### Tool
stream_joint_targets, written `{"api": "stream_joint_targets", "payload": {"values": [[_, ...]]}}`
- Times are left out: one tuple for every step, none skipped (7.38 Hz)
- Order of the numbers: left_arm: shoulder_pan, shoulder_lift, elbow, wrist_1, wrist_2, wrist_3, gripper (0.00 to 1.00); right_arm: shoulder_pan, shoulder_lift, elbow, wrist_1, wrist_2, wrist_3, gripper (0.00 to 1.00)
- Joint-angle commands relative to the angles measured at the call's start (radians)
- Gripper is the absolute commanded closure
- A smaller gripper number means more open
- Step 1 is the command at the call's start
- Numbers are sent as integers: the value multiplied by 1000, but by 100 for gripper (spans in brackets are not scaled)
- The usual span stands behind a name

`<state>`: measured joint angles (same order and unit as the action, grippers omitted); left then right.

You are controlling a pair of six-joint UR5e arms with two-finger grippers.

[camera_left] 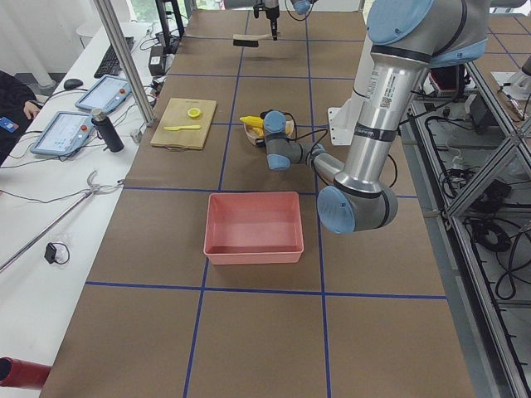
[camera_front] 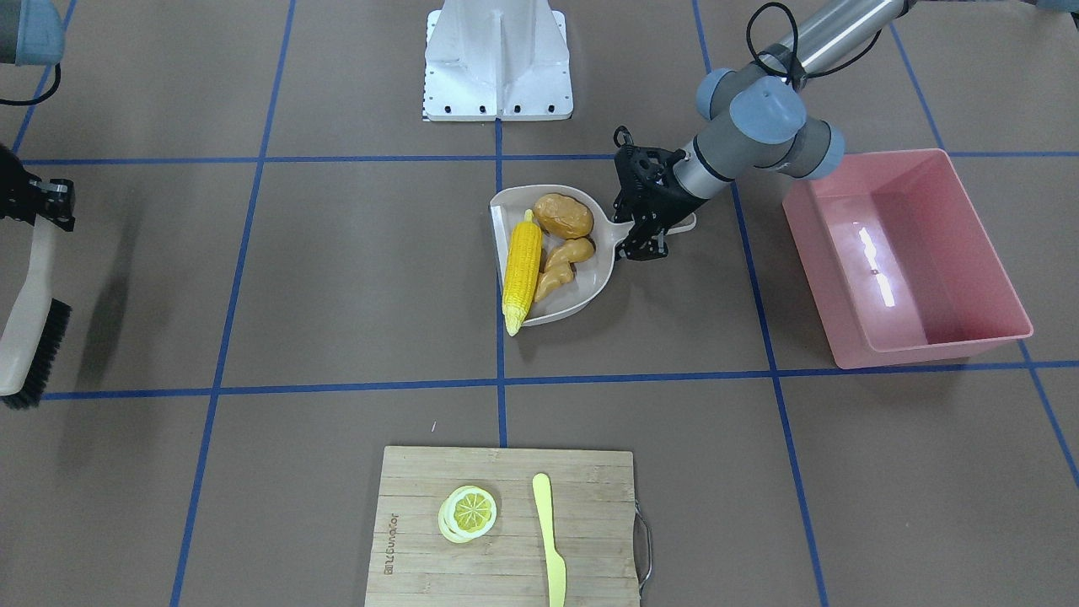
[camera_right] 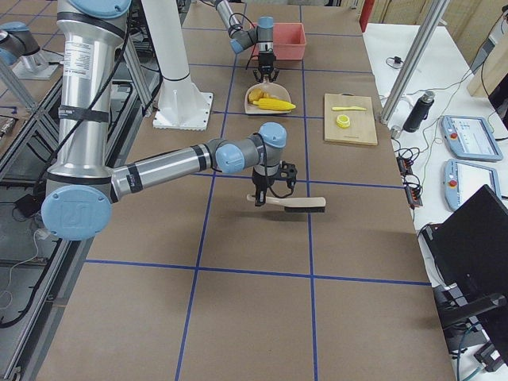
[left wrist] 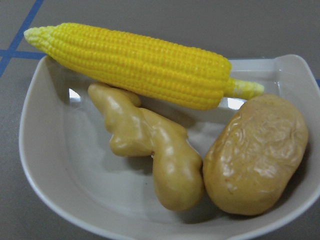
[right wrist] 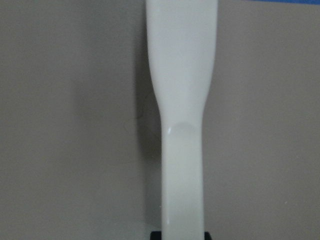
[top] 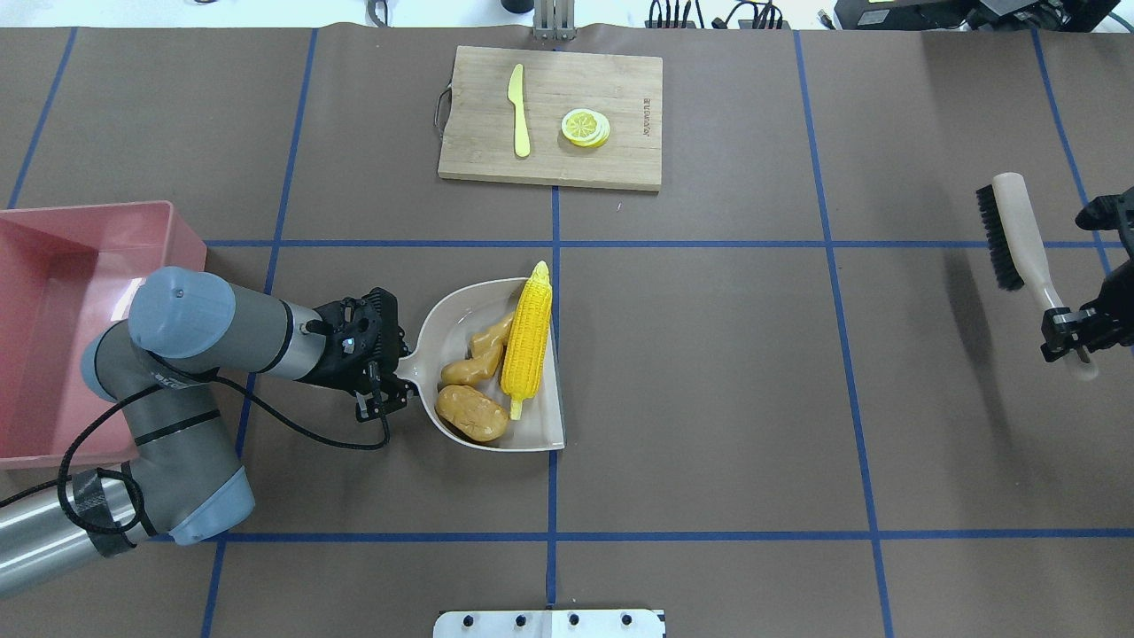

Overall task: Sweep and dump trash into bin
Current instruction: 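Withdraw the right gripper with the brush to the table edge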

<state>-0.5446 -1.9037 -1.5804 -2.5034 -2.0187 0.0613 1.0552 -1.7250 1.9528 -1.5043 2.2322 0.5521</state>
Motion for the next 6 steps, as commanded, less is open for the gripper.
{"api": "stream_joint_targets", "payload": {"values": [[0,0,-1,0,0,2,88,69,-60,-37,24,32,-111,100],[0,0,-3,-2,0,2,92,86,-67,-57,25,61,-126,100],[0,-2,-4,-2,0,2,96,86,-71,-77,30,78,-123,100],[0,0,-9,0,0,2,96,89,-86,-68,39,116,-92,100],[0,0,-16,0,0,0,99,88,-105,-84,83,138,-83,100],[-3,5,-33,0,0,2,100,88,-145,-98,138,144,-84,100]]}}
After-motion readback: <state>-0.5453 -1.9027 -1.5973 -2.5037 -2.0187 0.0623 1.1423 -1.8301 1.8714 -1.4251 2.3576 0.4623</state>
